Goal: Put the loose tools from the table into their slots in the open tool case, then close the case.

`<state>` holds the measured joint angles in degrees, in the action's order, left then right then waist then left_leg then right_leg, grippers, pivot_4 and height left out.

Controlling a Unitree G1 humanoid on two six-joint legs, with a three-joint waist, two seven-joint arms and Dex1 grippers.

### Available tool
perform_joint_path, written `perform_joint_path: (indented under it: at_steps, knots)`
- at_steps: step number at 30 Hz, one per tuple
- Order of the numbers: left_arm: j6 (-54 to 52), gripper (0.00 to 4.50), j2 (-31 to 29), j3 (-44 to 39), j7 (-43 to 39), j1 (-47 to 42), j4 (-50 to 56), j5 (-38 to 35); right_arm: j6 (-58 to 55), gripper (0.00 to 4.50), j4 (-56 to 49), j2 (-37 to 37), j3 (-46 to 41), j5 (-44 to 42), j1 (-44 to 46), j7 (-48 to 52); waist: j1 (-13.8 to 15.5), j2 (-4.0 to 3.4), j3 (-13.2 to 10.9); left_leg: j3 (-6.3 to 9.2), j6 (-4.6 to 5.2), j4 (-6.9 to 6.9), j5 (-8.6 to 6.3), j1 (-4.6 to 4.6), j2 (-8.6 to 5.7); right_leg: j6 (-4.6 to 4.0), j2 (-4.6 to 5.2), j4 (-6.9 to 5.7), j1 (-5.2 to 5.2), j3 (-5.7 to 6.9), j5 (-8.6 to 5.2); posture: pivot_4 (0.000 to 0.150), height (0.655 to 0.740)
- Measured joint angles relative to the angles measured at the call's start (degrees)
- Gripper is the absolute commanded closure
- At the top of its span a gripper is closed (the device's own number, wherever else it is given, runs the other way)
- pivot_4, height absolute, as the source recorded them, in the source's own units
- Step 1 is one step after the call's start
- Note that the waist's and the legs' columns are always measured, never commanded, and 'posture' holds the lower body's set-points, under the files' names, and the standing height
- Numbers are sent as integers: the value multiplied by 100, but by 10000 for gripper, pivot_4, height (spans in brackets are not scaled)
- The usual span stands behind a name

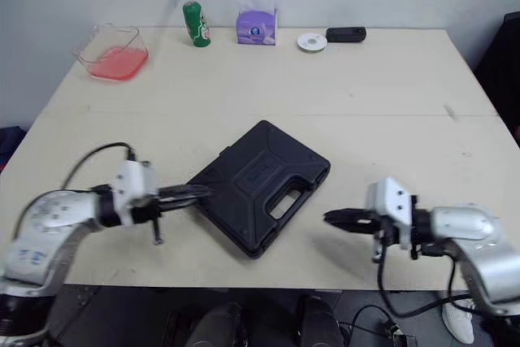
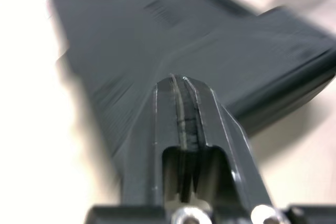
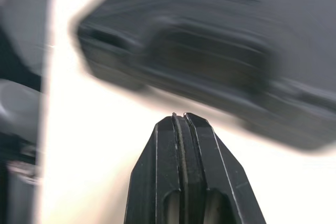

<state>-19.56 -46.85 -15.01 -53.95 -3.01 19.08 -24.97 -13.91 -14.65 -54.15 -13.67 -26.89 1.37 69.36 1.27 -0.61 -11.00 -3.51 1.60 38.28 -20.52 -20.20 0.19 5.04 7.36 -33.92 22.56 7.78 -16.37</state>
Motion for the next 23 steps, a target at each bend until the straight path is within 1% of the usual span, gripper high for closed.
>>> perform_joint_path:
  at_steps: [3, 5, 6, 7, 9, 12, 16, 20, 23]
  knots:
    - [-27, 16458, -385, -925, 5, 611, -624, 109, 648, 14885, 1021, -330, -493, 427, 98, 22, 6, 4, -6, -11, 11, -1, -3, -5, -9, 11, -3, 11, 1, 4, 4, 1500, 7400]
    - [80, 7843, -414, -1327, 63, 890, -1029, 258, 1052, 5559, 1547, -410, -600, 602, 334, 10, 1, 4, -9, -21, 21, -1, -4, -4, -15, 25, 2, 15, 1, 2, 11, 1500, 7400]
    - [164, 2258, -417, -1473, 110, 1039, -1248, 354, 1258, 222, 1814, -453, -632, 679, 477, 13, -1, 5, -12, -23, 26, 0, -3, -4, -20, 31, 5, 16, 0, 0, 15, 1500, 7400]
    - [281, 421, -417, -1579, 145, 1162, -1460, 457, 1424, 0, 2059, -505, -660, 750, 611, 17, -6, 6, -16, -27, 28, 0, -2, -4, -22, 36, 9, 16, 1, -2, 17, 1500, 7400]
    - [617, 421, -417, -1718, 223, 1356, -1889, 713, 1724, 0, 2523, -656, -658, 890, 932, 30, -15, 6, -25, -28, 30, 2, -2, -3, -26, 38, 20, 17, 4, -12, 19, 1500, 7400]
    - [908, 421, -416, -1803, 253, 1405, -2181, 827, 2005, 0, 2898, -746, -597, 1000, 1458, 46, -5, 17, -35, -22, 23, 2, -5, -3, -24, 36, 26, 22, 10, -18, 18, 1500, 7400]
    - [1011, 421, -363, -1864, 314, 1304, -2198, 778, 2135, 0, 3088, -762, -304, 1079, 1883, 89, -5, 14, -37, -19, 15, 0, -5, -4, -22, 32, 29, 11, 14, -19, 17, 1500, 7400]
    - [1012, 421, -263, -1871, 435, 1271, -2019, 729, 2157, 0, 3088, -475, -4, 1153, 2034, 11, -37, 14, -37, -25, 16, 0, -4, -6, -21, 32, 24, 2, 13, -17, 17, 1500, 7400]
    - [973, 421, -159, -1896, 522, 1306, -1860, 696, 2175, 0, 3102, -233, 57, 1187, 2051, -156, -67, 14, -37, -31, 19, 0, -4, -9, -22, 33, 22, 6, 13, -13, 18, 1500, 7400]
